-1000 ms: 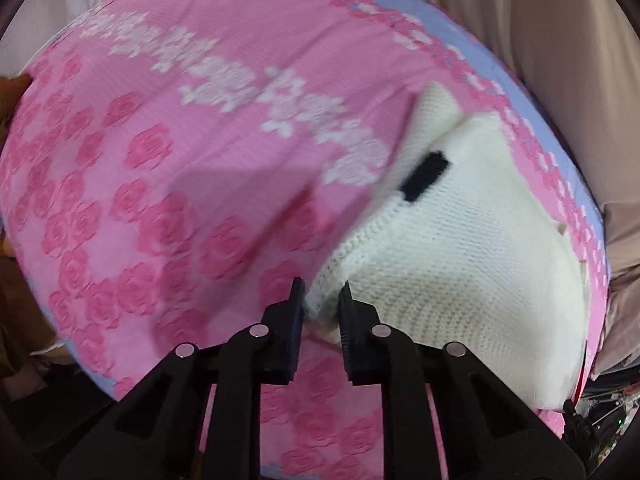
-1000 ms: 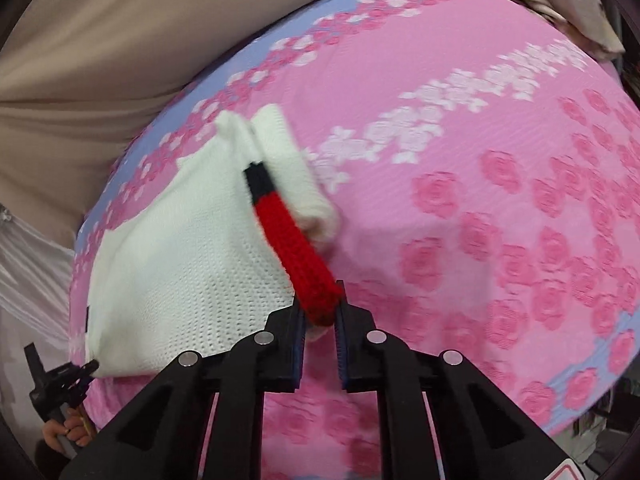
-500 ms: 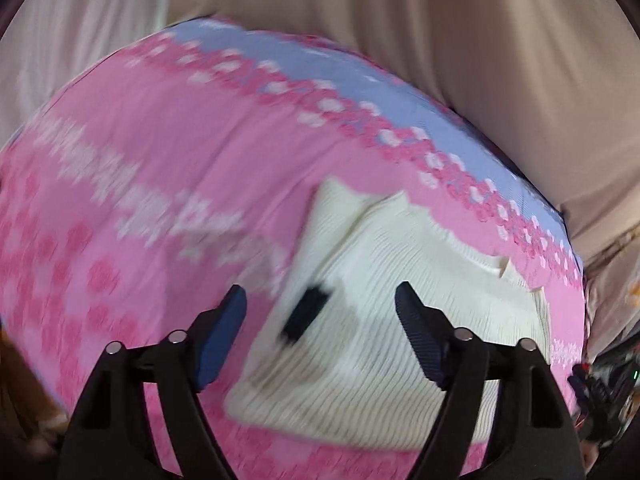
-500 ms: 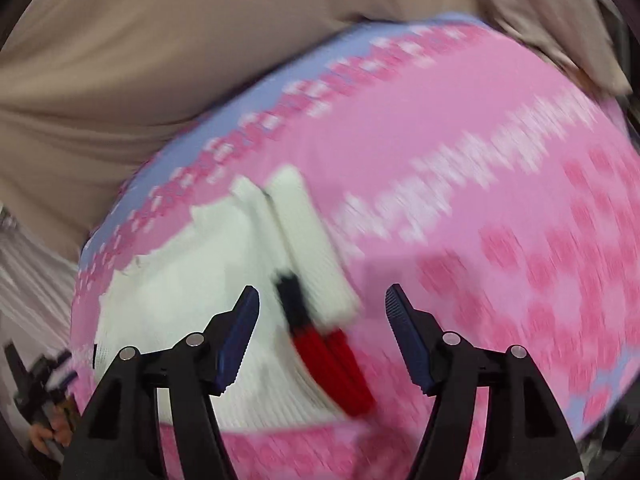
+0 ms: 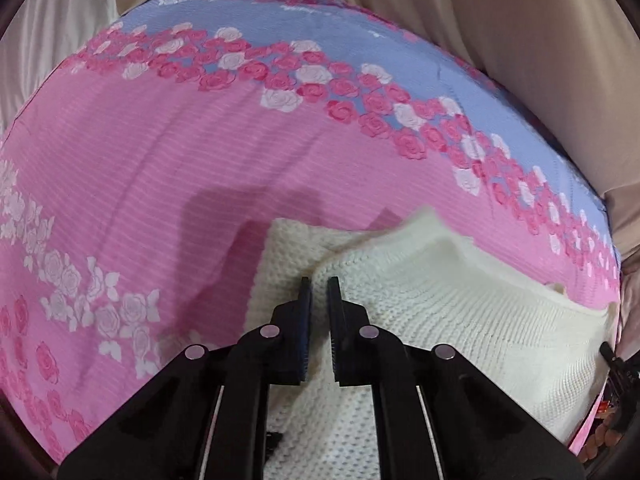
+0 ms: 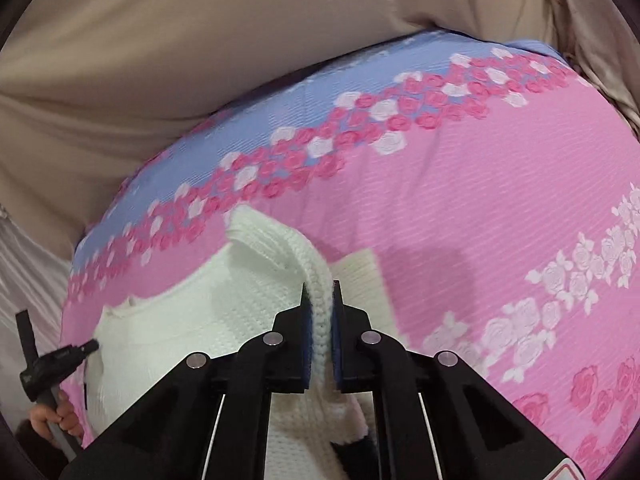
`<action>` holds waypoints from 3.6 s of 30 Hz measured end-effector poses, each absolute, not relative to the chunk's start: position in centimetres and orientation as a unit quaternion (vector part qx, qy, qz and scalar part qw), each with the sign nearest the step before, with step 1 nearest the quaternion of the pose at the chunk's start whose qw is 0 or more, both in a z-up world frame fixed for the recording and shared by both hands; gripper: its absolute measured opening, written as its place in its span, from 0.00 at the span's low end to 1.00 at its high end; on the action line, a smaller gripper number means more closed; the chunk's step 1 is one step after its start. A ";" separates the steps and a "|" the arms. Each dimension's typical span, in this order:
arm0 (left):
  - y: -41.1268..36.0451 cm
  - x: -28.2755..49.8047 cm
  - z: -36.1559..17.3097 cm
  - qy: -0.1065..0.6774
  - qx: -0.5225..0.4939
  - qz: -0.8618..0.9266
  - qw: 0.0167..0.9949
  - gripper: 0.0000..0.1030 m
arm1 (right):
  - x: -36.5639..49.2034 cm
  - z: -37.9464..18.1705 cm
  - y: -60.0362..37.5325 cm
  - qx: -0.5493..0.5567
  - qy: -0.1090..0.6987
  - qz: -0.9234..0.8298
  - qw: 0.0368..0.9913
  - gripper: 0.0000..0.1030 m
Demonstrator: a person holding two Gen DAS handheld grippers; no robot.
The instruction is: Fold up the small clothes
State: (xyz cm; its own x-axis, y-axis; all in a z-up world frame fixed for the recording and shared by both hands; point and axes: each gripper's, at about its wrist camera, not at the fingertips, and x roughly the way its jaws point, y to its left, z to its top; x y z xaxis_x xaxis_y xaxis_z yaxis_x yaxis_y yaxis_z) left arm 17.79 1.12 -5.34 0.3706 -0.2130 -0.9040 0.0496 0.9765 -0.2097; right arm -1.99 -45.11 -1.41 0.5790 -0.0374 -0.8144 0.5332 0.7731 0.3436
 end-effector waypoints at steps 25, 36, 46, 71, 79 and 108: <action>5.6 7.6 -5.4 0.558 -0.109 -0.086 0.818 0.14 | -11.2 -6.0 -37.8 0.303 0.503 -0.098 0.804 0.00; 5.5 3.6 -2.5 0.540 -0.124 -0.080 0.829 0.48 | -5.4 -0.5 -31.4 0.247 0.487 -0.029 0.837 0.11; 5.0 3.0 -3.3 0.548 -0.098 -0.071 0.827 0.49 | 4.3 -3.2 -23.3 0.135 0.550 0.020 0.824 0.13; 11.9 0.5 -5.1 0.559 -0.223 -0.005 0.799 0.66 | 7.3 -2.8 -21.8 0.150 0.561 0.024 0.814 0.11; 9.8 1.2 -3.7 0.552 -0.213 -0.037 0.805 0.67 | 12.4 -4.9 -21.9 0.133 0.586 0.004 0.799 0.08; -2.0 18.1 -4.9 0.555 -0.058 -0.078 0.826 0.13 | 0.3 -4.2 -44.5 0.250 0.511 -0.177 0.803 0.15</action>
State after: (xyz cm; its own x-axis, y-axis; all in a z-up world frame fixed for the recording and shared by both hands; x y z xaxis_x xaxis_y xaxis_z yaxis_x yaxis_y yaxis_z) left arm 18.06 -2.03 -4.92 0.3711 -0.1929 -0.9083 0.0632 0.9812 -0.1826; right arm 0.33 -44.50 -4.18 0.4159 -0.0285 -0.9090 0.5390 0.8128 0.2211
